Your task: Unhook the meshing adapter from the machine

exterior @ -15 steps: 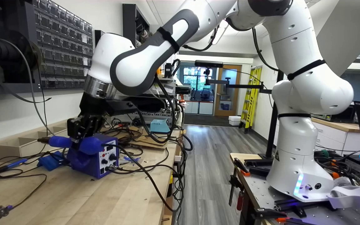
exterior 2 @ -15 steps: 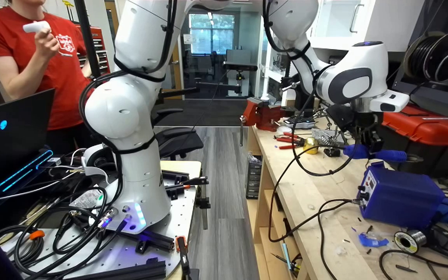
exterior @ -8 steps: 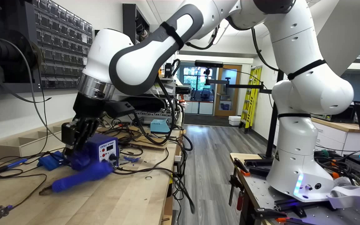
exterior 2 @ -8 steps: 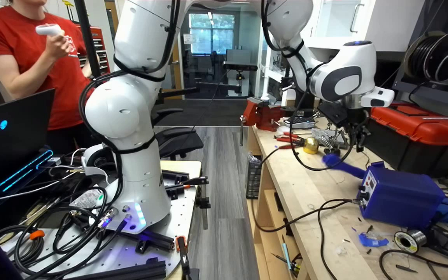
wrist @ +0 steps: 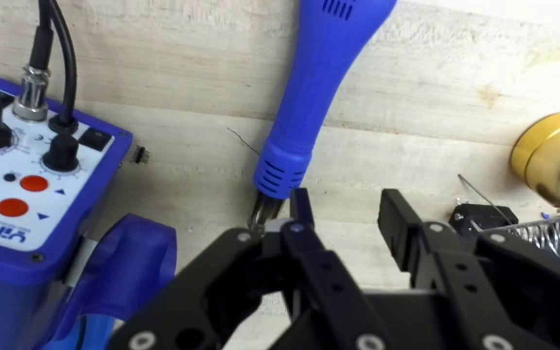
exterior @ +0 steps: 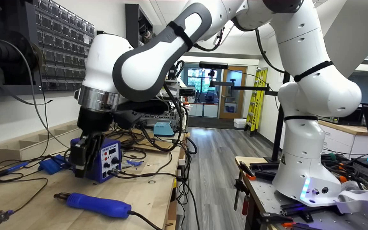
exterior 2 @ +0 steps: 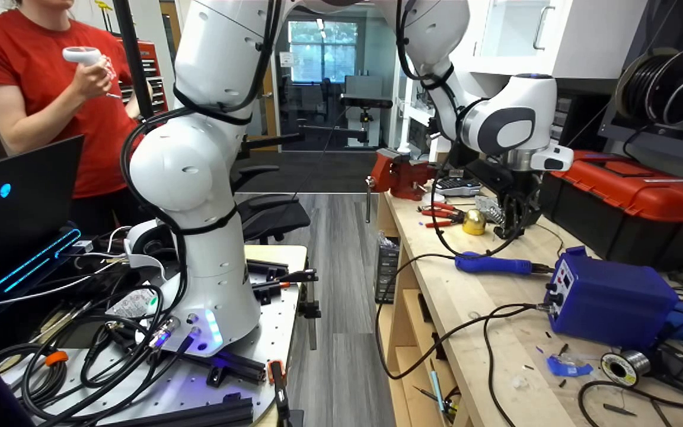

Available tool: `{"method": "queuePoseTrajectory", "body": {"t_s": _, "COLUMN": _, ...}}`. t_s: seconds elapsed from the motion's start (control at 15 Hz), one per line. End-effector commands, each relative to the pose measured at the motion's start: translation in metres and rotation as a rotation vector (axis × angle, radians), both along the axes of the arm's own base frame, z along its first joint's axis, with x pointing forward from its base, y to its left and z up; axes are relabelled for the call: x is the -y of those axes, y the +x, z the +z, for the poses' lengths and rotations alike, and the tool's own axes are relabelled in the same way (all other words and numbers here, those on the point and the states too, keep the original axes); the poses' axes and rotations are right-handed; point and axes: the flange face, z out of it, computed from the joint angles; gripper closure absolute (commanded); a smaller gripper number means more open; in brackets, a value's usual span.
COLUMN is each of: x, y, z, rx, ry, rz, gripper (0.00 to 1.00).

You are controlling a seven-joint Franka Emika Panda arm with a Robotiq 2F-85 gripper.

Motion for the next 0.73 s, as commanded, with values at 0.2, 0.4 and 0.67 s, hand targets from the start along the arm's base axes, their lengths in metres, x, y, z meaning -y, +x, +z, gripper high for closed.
{"method": "queuePoseTrajectory", "body": {"t_s": 0.2, "x": 0.0091, "y": -0.0015, "z": -0.005, "rx": -0.044, "ry": -0.021, "rz": -0.007, "gripper": 0.52}}
{"method": "queuePoseTrajectory", "body": {"t_s": 0.4, "x": 0.0147, "y": -0.001, "z": -0.0061, "rx": -0.053, "ry": -0.029, "rz": -0.014, "gripper": 0.33}}
{"method": "queuePoseTrajectory", "body": {"t_s": 0.67, "x": 0.0146, "y": -0.001, "z": -0.0061, "rx": -0.053, "ry": -0.029, "rz": -0.014, "gripper": 0.32}}
